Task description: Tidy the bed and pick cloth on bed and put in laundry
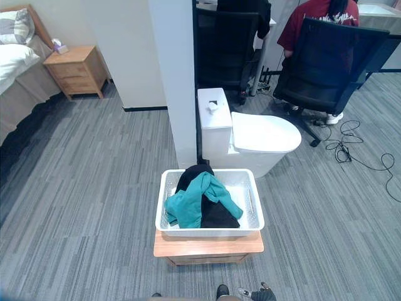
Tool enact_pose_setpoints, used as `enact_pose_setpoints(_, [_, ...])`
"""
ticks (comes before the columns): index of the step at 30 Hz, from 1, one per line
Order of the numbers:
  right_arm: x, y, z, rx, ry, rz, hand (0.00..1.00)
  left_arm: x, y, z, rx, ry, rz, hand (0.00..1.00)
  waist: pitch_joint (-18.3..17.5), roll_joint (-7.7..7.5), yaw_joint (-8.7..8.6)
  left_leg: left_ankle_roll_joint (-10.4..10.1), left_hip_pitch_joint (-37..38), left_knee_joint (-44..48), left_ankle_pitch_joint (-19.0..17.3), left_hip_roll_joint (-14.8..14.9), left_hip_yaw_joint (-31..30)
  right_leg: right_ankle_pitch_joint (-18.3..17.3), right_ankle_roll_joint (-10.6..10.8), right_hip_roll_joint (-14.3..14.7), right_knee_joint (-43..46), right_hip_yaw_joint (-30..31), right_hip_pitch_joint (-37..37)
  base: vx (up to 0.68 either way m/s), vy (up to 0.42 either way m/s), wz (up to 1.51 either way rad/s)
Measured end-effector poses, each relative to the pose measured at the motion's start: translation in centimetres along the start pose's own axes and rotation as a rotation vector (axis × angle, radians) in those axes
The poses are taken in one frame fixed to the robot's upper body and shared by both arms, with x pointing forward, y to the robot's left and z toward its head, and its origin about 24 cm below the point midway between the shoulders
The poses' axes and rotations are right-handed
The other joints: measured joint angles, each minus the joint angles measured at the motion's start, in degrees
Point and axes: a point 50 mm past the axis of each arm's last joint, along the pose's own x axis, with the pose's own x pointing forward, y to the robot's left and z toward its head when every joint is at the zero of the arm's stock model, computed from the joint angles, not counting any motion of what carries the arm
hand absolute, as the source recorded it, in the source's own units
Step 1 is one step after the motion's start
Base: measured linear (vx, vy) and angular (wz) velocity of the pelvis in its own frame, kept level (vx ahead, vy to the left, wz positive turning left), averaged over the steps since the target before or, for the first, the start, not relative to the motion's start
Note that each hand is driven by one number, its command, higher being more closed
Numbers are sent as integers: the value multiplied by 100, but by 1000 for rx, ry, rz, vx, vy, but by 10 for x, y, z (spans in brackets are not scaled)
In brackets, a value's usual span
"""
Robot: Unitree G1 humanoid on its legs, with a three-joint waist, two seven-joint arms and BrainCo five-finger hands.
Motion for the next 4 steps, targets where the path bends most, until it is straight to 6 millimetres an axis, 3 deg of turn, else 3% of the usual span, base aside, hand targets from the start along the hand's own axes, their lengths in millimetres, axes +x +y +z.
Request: enact_pose_setpoints(4, [0, 1, 1, 0, 1, 10, 0, 2, 1, 11, 69, -37, -22, 0, -16, -36, -9, 27, 2, 0, -18, -47, -50, 12, 19, -35, -28, 2, 8, 0, 0, 0])
